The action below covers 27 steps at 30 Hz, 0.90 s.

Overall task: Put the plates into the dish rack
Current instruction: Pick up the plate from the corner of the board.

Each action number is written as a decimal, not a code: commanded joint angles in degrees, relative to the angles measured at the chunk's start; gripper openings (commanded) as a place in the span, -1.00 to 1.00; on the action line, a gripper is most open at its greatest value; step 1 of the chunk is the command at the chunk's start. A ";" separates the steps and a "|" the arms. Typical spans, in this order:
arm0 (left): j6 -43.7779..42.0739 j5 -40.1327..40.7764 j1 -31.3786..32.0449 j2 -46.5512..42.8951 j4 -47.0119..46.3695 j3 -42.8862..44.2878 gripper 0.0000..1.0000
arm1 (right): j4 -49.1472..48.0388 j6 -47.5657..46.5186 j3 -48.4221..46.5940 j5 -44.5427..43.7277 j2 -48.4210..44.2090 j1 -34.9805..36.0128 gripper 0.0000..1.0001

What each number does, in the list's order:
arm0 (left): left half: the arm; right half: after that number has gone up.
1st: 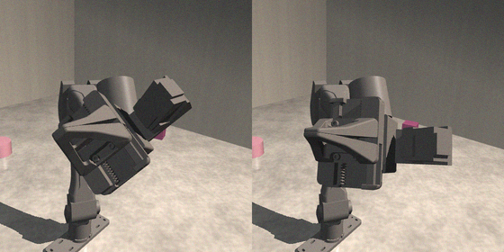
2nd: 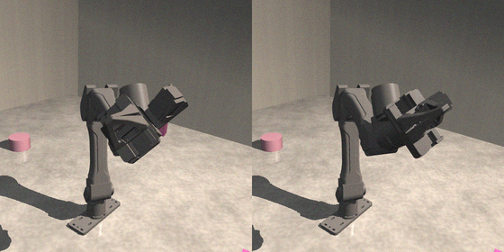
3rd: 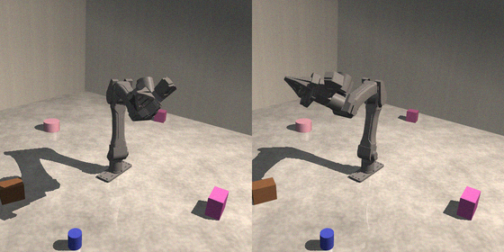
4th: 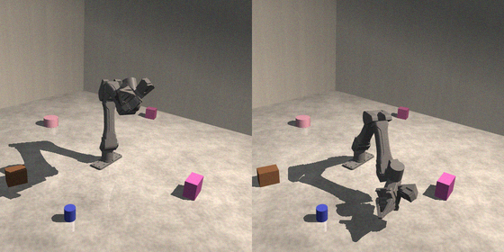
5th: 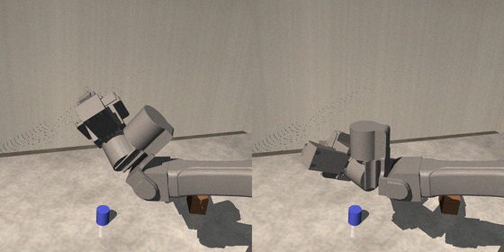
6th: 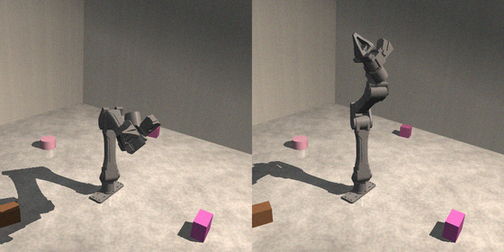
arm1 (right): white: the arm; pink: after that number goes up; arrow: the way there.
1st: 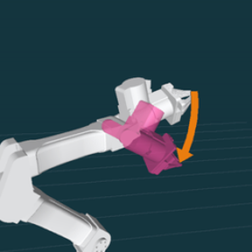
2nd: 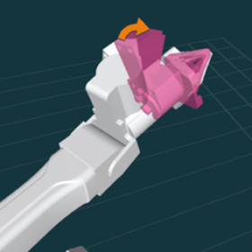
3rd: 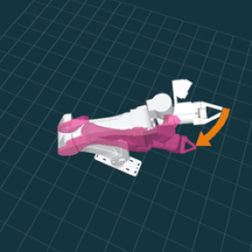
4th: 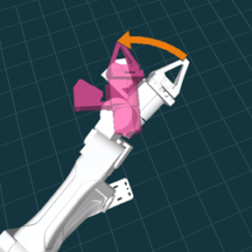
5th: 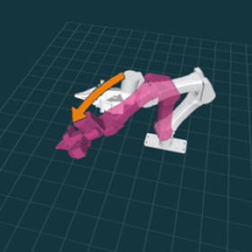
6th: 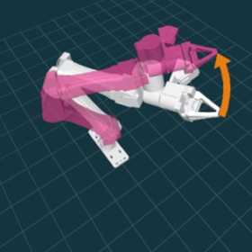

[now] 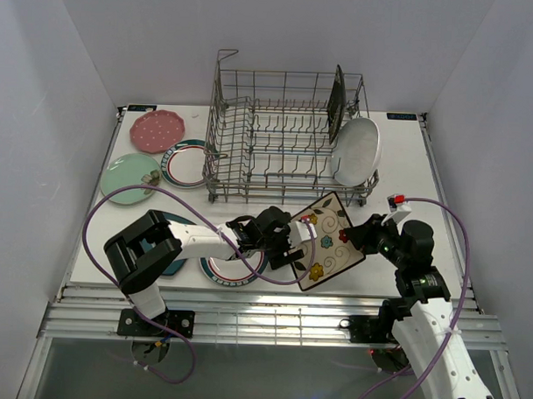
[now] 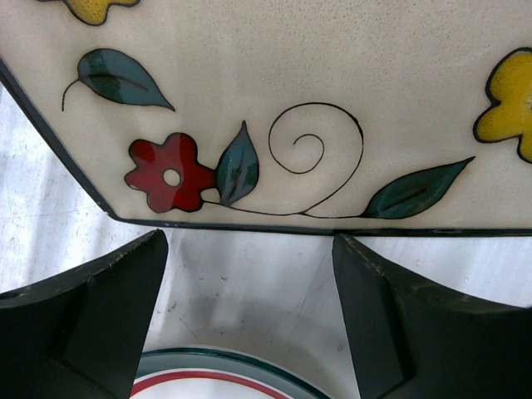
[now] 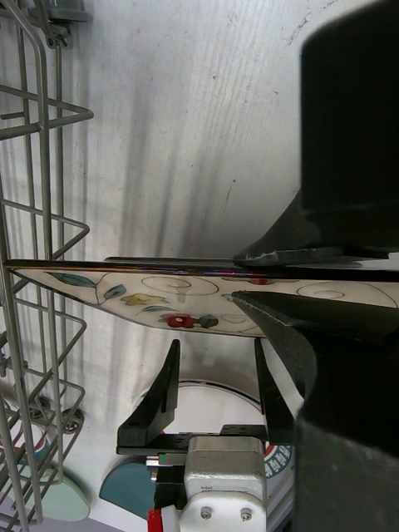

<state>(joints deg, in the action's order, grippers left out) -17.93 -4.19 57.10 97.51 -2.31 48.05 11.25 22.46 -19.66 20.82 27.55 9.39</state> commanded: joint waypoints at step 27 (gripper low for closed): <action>0.00 2.60 0.47 2.68 -3.58 -1.21 0.81 | 4.22 2.24 2.26 9.68 3.21 4.32 -0.84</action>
<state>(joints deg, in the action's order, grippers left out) -17.96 -4.01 57.10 97.47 -2.31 48.05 8.99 22.31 -18.22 20.51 29.63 10.11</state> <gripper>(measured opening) 0.906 0.112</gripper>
